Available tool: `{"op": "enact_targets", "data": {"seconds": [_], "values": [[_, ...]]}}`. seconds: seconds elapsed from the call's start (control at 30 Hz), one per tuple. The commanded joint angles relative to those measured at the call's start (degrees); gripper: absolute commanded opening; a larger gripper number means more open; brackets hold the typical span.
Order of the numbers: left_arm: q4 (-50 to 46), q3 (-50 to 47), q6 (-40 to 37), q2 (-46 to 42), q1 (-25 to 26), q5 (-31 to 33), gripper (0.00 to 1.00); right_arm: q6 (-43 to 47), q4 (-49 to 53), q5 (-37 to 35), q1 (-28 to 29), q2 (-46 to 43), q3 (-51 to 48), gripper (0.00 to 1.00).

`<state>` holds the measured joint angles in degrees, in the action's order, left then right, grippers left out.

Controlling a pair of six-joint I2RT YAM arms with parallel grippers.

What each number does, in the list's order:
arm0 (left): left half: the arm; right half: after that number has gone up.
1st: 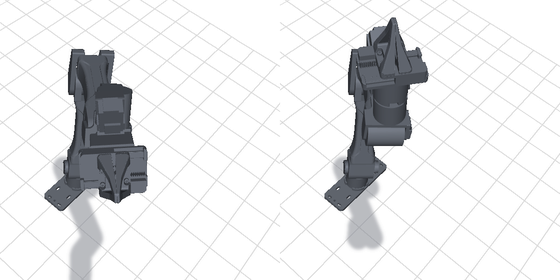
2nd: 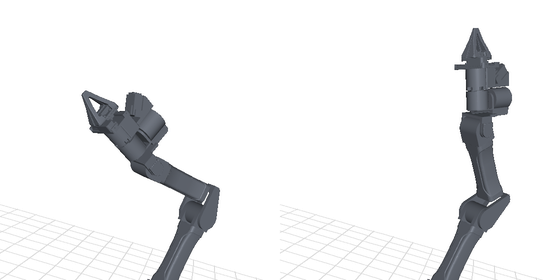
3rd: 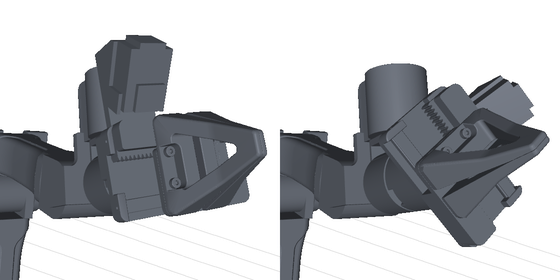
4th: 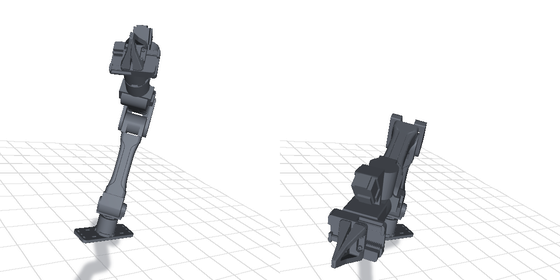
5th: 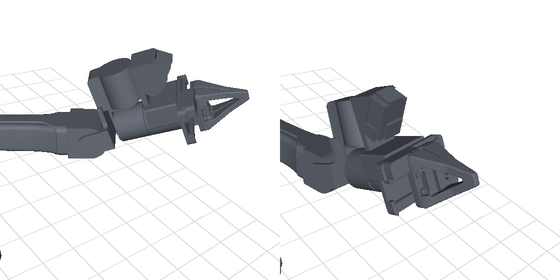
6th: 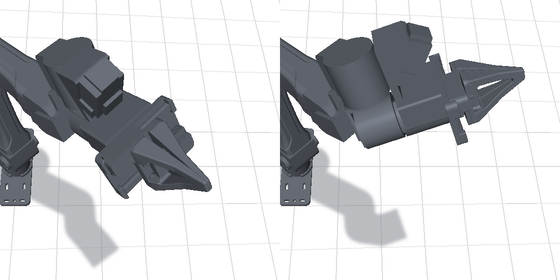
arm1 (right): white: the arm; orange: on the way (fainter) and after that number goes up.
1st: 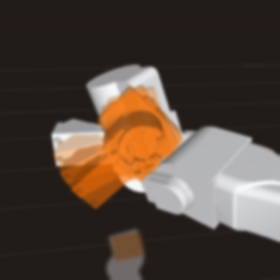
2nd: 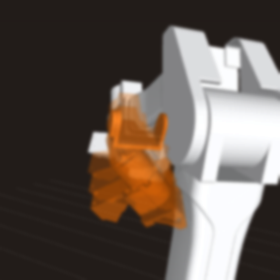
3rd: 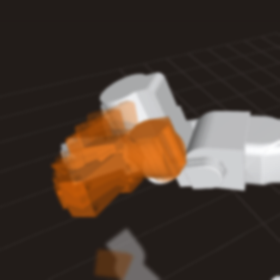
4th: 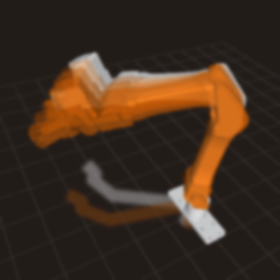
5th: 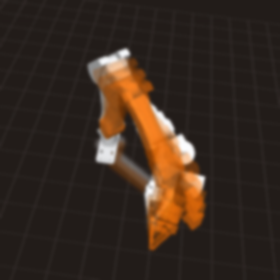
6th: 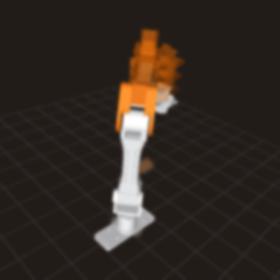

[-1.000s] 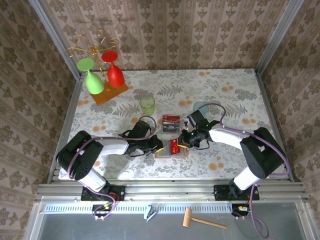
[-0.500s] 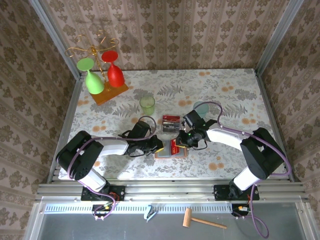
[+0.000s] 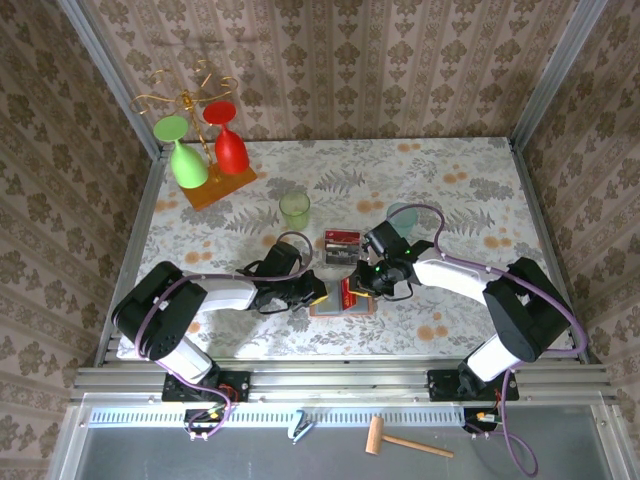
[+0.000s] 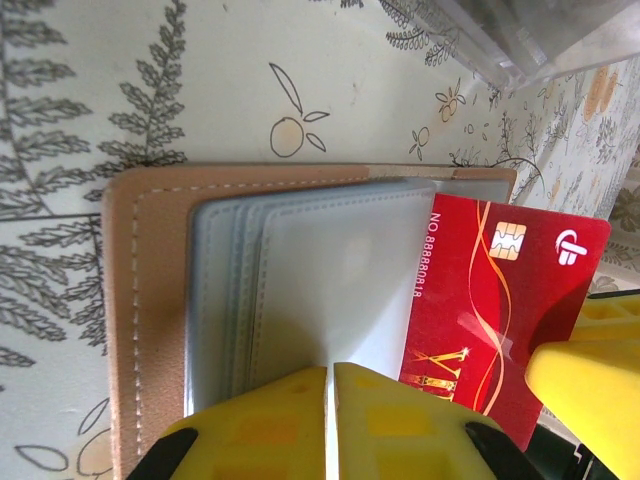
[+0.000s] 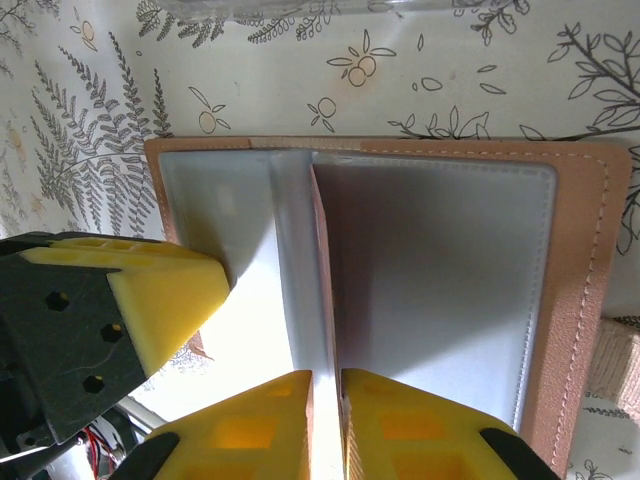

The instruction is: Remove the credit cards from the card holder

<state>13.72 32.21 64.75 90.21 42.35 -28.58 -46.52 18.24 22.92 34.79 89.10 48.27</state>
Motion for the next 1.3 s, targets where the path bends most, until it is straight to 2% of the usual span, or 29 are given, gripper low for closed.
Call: {"op": "enact_targets", "data": {"seconds": [0.0,0.33,0.93,1.07,1.27], "values": [[-1.01,-0.91,0.55,-0.03,0.19,0.03,0.11,-0.5,1.01,0.29,0.46,-0.87,-0.02,0.13],[-1.41,-1.35,0.55,-0.84,0.24,0.11,0.11,0.88,3.22,-0.21,0.46,-1.34,1.56,0.09],[-6.53,0.92,-1.38,-3.91,-1.17,0.71,0.14,7.59,10.23,-1.04,-1.02,-2.6,7.66,0.09],[-7.68,1.26,-1.76,-5.44,-1.69,0.98,0.18,15.86,15.84,-2.56,-1.74,-2.28,11.25,0.07],[-8.49,0.72,-1.58,-7.49,-2.08,2.01,0.19,39.65,21.29,-6.82,-1.74,-4.05,15.5,0.03]]}}
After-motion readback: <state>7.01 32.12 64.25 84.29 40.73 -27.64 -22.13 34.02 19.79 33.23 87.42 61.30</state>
